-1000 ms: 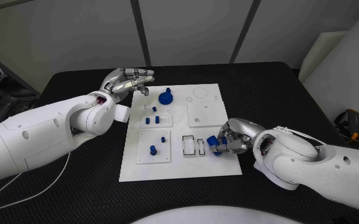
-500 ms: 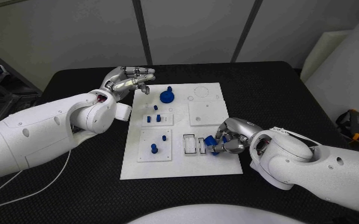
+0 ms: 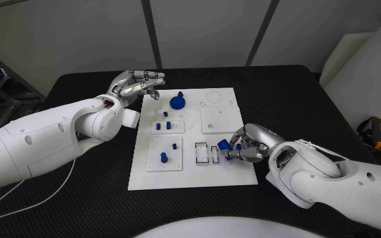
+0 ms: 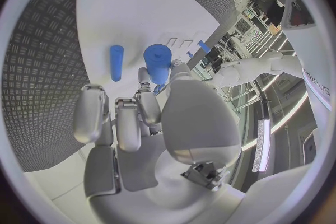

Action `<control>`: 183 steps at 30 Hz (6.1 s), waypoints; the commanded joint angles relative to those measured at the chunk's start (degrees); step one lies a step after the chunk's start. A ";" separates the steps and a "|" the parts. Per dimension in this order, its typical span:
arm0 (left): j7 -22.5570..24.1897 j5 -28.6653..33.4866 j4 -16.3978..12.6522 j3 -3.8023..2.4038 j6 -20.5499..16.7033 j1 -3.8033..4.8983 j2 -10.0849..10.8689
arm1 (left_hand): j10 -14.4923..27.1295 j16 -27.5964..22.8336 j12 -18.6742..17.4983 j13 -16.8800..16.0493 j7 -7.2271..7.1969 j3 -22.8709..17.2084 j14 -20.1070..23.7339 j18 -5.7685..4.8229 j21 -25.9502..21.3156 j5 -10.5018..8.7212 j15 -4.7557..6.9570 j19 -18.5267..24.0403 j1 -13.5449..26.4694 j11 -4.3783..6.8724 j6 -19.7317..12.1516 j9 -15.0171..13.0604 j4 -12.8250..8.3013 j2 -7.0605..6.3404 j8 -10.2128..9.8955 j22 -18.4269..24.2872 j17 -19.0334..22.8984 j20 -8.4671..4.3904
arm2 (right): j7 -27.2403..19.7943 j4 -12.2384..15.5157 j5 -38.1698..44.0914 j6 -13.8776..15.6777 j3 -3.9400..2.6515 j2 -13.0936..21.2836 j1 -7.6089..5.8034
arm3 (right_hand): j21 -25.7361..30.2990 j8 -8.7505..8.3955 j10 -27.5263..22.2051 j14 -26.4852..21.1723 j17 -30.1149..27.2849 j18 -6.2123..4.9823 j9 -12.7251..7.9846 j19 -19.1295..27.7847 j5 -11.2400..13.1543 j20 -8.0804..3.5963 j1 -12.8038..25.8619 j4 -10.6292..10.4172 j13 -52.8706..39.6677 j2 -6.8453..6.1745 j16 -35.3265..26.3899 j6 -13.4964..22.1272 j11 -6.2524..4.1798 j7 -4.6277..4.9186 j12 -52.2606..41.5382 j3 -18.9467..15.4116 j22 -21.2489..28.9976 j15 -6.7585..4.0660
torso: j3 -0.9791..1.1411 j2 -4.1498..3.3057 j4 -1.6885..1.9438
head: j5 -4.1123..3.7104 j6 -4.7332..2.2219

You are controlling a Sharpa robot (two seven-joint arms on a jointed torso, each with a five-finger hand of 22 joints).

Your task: Assemble the parts on the task board

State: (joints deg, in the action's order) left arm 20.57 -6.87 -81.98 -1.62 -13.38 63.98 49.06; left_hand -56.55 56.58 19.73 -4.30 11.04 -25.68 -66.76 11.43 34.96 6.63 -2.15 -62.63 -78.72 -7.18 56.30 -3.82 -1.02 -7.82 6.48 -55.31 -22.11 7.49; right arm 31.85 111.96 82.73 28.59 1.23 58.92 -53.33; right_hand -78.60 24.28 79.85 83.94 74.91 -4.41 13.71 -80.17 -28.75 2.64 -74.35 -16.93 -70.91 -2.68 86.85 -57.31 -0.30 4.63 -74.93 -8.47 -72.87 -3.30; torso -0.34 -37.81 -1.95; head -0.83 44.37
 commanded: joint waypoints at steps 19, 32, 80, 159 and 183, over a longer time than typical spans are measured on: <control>0.01 0.20 -0.10 -0.05 1.00 0.06 -0.25 | 0.54 0.15 0.36 -0.06 0.06 0.20 0.31 -0.98 -0.30 -0.08 -0.05 0.26 0.23 0.02 -0.37 -0.06 -0.02 0.19 0.05 0.05 0.05 0.30 | 0.61 -1.67 -7.98 -2.20 -0.08 -7.86 -0.13 | 0.04 0.98 0.04 4.61 7.85 0.52 1.33 -0.01 -0.68 -0.19 2.93 0.15 0.59 1.49 0.12 -1.48 -0.24 -0.94 0.97 -1.74 0.17 -0.77 | -0.03 -0.08 0.01 | 0.82 0.29; -0.06 0.20 -0.11 -0.05 1.10 0.07 -0.37 | 0.54 0.15 0.36 -0.06 0.06 0.20 0.31 -0.98 -0.30 -0.08 -0.05 0.26 0.23 0.02 -0.37 -0.06 -0.02 0.19 0.05 0.05 0.05 0.30 | 2.12 -3.17 -6.49 -2.98 -0.10 -9.34 -0.14 | 0.06 3.24 0.66 4.64 8.03 0.54 4.22 -0.06 9.35 -0.85 8.85 0.13 -0.29 1.62 0.14 -2.53 -1.02 -1.90 1.22 -4.88 0.01 -1.46 | -0.07 -0.05 0.06 | 0.75 0.26; -0.29 0.20 -0.03 -0.04 1.12 0.05 0.10 | 0.59 0.17 0.41 -0.06 0.05 0.24 0.34 -0.98 -0.35 -0.07 -0.05 0.26 0.23 0.03 -0.40 -0.06 -0.01 0.22 0.07 0.08 0.09 0.31 | -5.77 0.95 -5.14 -0.09 -1.61 2.41 -0.57 | 1.78 -0.15 -0.91 4.37 7.13 0.14 6.24 1.27 7.26 -0.36 -2.82 4.32 1.00 2.34 -0.53 1.31 -0.08 -0.58 5.80 2.11 1.67 -0.74 | -0.07 -0.09 -0.07 | -0.05 -0.64; -0.23 0.20 -0.18 -0.04 1.42 -0.06 0.07 | 0.79 0.29 0.72 -0.08 -0.05 0.36 0.45 -0.95 -0.55 -0.03 -0.04 0.26 0.07 0.07 -0.39 -0.09 0.00 0.42 0.28 0.23 0.31 0.33 | 8.81 -0.84 13.26 -12.56 -1.63 0.30 -0.17 | 0.53 -7.95 0.13 4.90 9.64 0.64 5.04 -0.27 11.92 -0.53 -13.37 3.84 -0.68 0.64 0.41 -4.18 -0.43 -0.92 6.21 13.88 -0.89 -1.02 | -0.02 -0.03 -0.11 | -1.21 0.50; -0.17 0.19 -0.43 -0.04 1.54 -0.12 0.27 | 0.82 0.32 0.81 -0.09 -0.11 0.32 0.48 -0.93 -0.58 -0.01 -0.01 0.24 -0.08 0.12 -0.26 -0.12 -0.07 0.51 0.41 0.25 0.37 0.32 | 5.09 0.20 -7.23 -1.39 -1.67 -3.00 -0.25 | 0.20 -8.23 1.21 5.00 10.11 0.74 6.02 -0.63 6.35 -0.49 -4.82 0.54 -1.96 -2.96 0.61 -5.24 -0.48 -1.10 5.03 17.78 -1.52 -1.00 | -0.11 -0.17 0.02 | -1.01 0.73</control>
State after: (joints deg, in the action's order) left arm 20.10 -6.78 -82.25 -1.61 -12.56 63.79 49.30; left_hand -56.12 56.58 20.36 -4.32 11.04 -25.68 -66.76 11.43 34.73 6.63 -2.15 -62.43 -78.73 -7.21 56.30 -3.88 -1.03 -7.83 6.71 -55.11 -21.80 7.69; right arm 37.82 112.28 80.32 25.97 -0.44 56.05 -53.52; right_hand -78.08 16.01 80.89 83.93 74.94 -4.44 18.74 -80.39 -21.37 2.03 -79.55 -16.35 -72.82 -5.42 87.24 -62.04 -1.14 3.47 -69.70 9.59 -74.34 -4.09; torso -0.41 -38.00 -1.93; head -1.86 45.05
